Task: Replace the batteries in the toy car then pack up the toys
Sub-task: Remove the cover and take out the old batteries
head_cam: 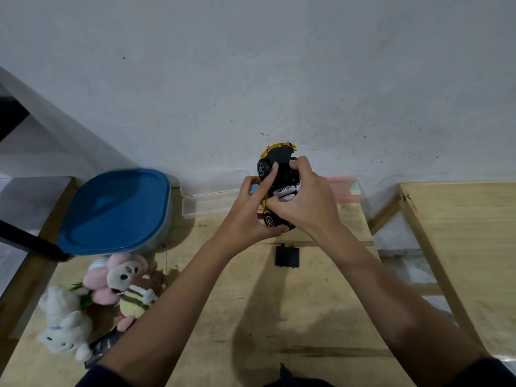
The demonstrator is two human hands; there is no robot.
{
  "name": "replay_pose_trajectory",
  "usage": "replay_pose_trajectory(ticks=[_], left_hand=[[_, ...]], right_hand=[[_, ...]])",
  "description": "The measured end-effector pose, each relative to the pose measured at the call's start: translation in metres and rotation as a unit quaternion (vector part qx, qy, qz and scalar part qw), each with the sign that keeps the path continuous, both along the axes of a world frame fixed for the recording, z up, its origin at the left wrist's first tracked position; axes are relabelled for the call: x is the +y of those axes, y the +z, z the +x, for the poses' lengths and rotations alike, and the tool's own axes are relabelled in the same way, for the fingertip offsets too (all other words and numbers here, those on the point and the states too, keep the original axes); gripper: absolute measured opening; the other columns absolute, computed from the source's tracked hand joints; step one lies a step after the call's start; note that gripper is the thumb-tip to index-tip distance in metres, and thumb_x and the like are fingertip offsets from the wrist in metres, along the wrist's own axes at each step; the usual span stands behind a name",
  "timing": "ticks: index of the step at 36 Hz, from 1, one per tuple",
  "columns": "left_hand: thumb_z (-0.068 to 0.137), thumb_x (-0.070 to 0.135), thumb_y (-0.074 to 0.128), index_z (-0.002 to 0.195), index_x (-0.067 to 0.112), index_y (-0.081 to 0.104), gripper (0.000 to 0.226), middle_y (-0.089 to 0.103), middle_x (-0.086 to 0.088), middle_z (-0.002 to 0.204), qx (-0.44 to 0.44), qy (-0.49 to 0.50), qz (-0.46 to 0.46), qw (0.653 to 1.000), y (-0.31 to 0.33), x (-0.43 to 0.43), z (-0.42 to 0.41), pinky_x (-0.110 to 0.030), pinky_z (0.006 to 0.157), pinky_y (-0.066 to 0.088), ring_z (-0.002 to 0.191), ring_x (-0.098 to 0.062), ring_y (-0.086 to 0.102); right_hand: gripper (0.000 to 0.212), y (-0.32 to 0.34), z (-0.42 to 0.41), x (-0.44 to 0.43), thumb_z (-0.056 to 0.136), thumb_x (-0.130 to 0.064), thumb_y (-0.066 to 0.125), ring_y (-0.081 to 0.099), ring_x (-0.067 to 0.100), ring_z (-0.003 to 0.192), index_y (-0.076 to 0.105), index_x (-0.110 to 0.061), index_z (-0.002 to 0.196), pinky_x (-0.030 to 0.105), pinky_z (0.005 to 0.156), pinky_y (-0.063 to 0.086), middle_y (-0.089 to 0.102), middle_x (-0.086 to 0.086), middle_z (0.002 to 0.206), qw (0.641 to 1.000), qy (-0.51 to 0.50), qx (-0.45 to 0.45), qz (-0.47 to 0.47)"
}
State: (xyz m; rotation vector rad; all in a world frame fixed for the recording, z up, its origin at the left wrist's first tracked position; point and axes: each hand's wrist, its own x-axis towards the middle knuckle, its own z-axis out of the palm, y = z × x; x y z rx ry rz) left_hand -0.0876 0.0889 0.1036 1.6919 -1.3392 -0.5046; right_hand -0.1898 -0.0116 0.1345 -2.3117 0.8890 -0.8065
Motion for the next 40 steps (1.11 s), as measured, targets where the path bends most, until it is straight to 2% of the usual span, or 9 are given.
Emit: replay_pose_trajectory(ticks=[5,11,14,17,23,29,32,37,40], left_hand=[[0.066,0.018,0.085,0.142,0.055,0.009,0.114,0.030,0.010,0.121,0.005,-0.001,0.005,1.000,0.000,0.001,0.002,-0.035,0.089,0.054,0.106,-0.003,0.050],[0.065,0.021,0.086,0.141,0.056,0.008,0.115,0.033,0.009,0.121,0.009,0.001,0.010,1.000,-0.001,0.002,0.009,-0.017,0.089,0.047,0.102,0.000,0.051],[0.063,0.021,0.087,0.140,0.059,0.009,0.115,0.036,0.008,0.122,0.034,0.008,0.013,0.999,0.000,0.002,0.012,-0.022,0.089,0.050,0.101,-0.011,0.053],[0.062,0.021,0.087,0.140,0.060,0.010,0.116,0.036,0.015,0.120,0.058,0.016,0.023,0.998,0.002,0.003,0.017,-0.030,0.083,0.055,0.100,-0.004,0.052],[0.061,0.017,0.087,0.142,0.057,0.012,0.117,0.039,0.013,0.118,0.079,0.024,0.028,0.996,0.007,0.006,0.022,-0.041,0.086,0.054,0.103,-0.015,0.053],[0.061,0.015,0.087,0.144,0.052,0.014,0.117,0.042,0.003,0.120,0.096,0.022,0.017,0.995,0.010,0.005,0.023,-0.039,0.090,0.053,0.106,-0.015,0.053],[0.061,0.017,0.087,0.144,0.052,0.014,0.116,0.043,0.002,0.122,0.090,0.014,0.025,0.996,0.010,0.005,0.024,-0.038,0.090,0.053,0.104,-0.014,0.055],[0.061,0.019,0.088,0.143,0.054,0.015,0.114,0.042,0.002,0.124,0.095,0.005,0.037,0.995,0.007,0.006,0.025,-0.038,0.091,0.052,0.105,-0.011,0.055],[0.062,0.019,0.088,0.142,0.055,0.015,0.114,0.041,0.002,0.125,0.102,0.003,0.038,0.994,0.008,0.007,0.024,-0.038,0.090,0.053,0.105,-0.010,0.055]], right_hand=[[0.050,0.001,-0.002,0.000,0.062,-0.029,0.063,0.058,0.022,0.066,0.043,-0.018,0.106,0.031,0.054,0.047,0.060,-0.004,0.074,1.000,0.005,0.008,0.017],[0.051,0.004,-0.004,-0.001,0.064,-0.031,0.066,0.059,0.020,0.068,0.044,-0.020,0.110,0.029,0.057,0.047,0.061,-0.006,0.076,0.999,0.015,0.009,0.043],[0.053,0.005,-0.004,-0.002,0.066,-0.036,0.066,0.062,0.021,0.074,0.045,-0.025,0.113,0.035,0.063,0.052,0.065,-0.005,0.078,0.999,0.018,0.011,0.049],[0.053,0.008,-0.005,-0.003,0.071,-0.042,0.068,0.059,0.017,0.084,0.048,-0.028,0.118,0.034,0.069,0.051,0.066,-0.003,0.099,0.999,0.015,0.021,0.020],[0.034,0.007,-0.007,-0.003,0.075,-0.040,0.068,0.061,0.012,0.078,0.062,-0.026,0.105,0.030,0.060,0.052,0.055,-0.010,0.118,0.997,0.045,-0.026,-0.058],[0.019,-0.001,-0.006,-0.005,0.081,-0.033,0.066,0.048,0.012,0.049,0.068,-0.027,0.099,0.025,0.043,0.042,0.054,-0.005,0.116,0.989,0.096,-0.004,-0.112],[0.020,-0.002,-0.005,-0.006,0.085,-0.030,0.064,0.045,0.007,0.056,0.069,-0.026,0.104,0.017,0.047,0.037,0.053,-0.003,0.113,0.987,0.129,0.018,-0.098],[0.017,-0.003,-0.004,-0.010,0.087,-0.035,0.062,0.056,0.008,0.066,0.069,-0.028,0.101,0.028,0.051,0.046,0.052,-0.008,0.107,0.986,0.145,0.028,-0.078],[0.017,-0.006,-0.004,-0.010,0.090,-0.034,0.057,0.057,0.006,0.073,0.066,-0.026,0.101,0.026,0.053,0.047,0.054,-0.012,0.104,0.985,0.151,-0.001,-0.081]])
